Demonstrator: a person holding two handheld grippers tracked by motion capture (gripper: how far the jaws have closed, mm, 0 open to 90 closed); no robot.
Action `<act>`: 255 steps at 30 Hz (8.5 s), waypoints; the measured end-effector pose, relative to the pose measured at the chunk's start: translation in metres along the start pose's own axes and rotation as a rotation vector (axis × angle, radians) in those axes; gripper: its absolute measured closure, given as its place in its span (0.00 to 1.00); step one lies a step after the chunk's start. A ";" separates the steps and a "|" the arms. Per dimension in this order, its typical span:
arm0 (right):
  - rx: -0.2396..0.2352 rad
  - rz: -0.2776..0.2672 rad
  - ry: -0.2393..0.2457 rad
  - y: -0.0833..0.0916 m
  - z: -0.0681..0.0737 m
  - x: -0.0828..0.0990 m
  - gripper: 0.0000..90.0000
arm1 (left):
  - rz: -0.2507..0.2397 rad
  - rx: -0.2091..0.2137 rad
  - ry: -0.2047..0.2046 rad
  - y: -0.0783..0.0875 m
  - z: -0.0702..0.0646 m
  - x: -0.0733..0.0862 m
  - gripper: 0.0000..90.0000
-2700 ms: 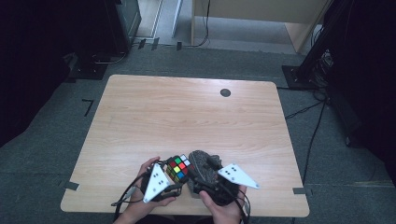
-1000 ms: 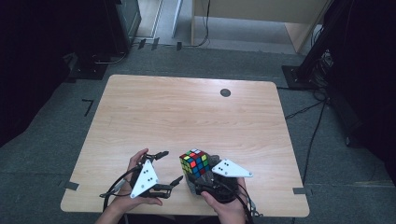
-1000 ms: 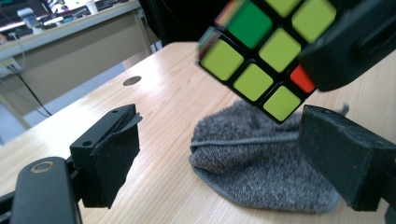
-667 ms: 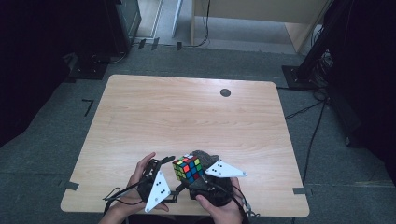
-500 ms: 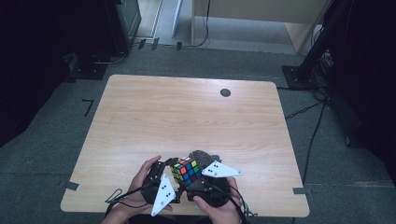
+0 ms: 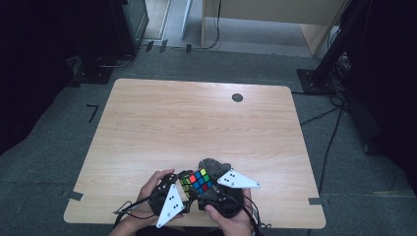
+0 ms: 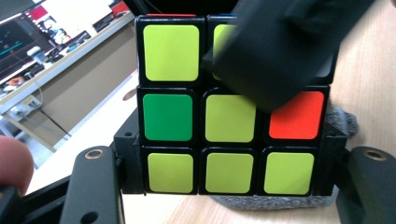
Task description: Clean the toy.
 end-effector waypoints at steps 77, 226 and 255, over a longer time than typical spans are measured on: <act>0.269 0.145 0.036 -0.005 -0.078 0.077 0.87 | -0.111 0.212 0.473 0.021 0.031 -0.011 0.38; -0.042 -0.180 -0.015 0.035 -0.012 -0.022 0.87 | -0.178 0.285 0.446 0.025 0.026 -0.038 0.38; -0.080 -0.195 -0.031 0.035 -0.012 -0.020 0.87 | -0.159 0.334 0.420 0.026 0.016 -0.040 0.38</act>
Point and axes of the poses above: each handheld gripper's, and its own axes: y roughly backward along the jaws, x roughly out of its underside, z roughly to its left, the point moved 10 cm from there along -y, roughly forward along the jaws, and after that the axes turned 10 degrees about y, right-handed, at the moved point
